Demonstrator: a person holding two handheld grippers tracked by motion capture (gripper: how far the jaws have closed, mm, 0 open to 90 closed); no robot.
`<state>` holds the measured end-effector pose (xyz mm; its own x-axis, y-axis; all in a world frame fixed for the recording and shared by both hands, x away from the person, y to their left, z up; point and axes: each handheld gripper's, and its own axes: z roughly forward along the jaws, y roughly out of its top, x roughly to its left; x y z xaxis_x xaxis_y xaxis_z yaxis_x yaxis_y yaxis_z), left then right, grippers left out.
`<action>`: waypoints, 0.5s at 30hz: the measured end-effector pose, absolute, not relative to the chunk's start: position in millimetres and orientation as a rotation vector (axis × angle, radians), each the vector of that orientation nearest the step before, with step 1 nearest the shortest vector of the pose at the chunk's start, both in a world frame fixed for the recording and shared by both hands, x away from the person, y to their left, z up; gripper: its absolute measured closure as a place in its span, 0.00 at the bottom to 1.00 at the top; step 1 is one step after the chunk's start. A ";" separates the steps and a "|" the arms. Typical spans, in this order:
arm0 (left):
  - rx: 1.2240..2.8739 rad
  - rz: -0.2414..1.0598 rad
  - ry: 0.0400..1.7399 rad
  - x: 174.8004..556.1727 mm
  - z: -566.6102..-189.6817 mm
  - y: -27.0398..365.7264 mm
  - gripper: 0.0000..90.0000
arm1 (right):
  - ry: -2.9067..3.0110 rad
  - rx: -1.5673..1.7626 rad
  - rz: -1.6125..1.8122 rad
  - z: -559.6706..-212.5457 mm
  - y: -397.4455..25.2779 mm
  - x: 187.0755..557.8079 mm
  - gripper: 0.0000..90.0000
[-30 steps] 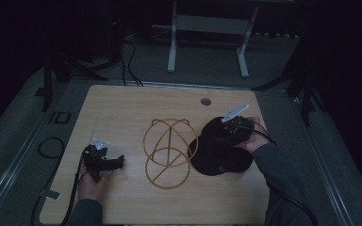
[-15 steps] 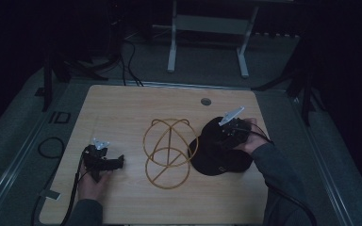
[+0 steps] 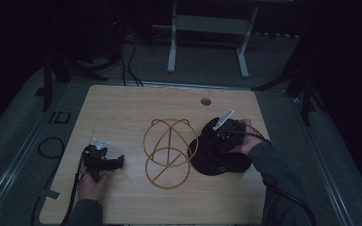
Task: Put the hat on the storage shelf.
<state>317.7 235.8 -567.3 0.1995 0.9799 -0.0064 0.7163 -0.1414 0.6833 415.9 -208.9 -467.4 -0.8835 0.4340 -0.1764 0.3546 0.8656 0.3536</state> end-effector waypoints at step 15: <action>1.925 0.615 1.575 317.6 -567.3 235.8 0.00 | 2.860 0.606 0.344 -470.3 -205.2 422.5 0.80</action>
